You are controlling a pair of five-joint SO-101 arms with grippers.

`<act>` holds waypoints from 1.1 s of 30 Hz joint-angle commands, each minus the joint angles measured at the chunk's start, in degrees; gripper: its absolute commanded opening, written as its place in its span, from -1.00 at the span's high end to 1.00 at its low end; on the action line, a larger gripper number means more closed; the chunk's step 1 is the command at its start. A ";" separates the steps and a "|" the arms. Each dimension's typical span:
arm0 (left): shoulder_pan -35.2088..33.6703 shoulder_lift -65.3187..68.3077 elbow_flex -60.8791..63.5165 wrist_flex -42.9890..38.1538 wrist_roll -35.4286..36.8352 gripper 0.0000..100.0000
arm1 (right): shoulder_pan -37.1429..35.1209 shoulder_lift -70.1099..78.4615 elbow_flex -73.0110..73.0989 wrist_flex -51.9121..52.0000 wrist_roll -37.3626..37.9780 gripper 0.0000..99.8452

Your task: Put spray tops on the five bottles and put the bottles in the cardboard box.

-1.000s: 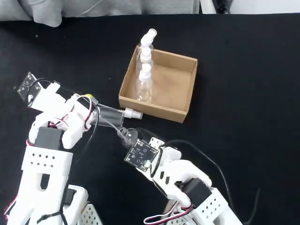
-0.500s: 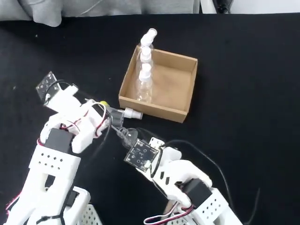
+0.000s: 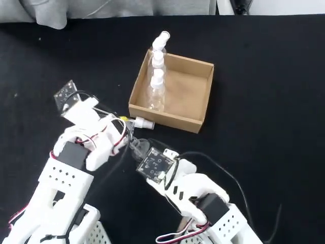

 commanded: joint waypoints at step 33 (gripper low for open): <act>1.54 -7.91 1.45 -3.16 -2.11 0.58 | -0.70 -9.63 -0.40 -1.85 -2.02 0.96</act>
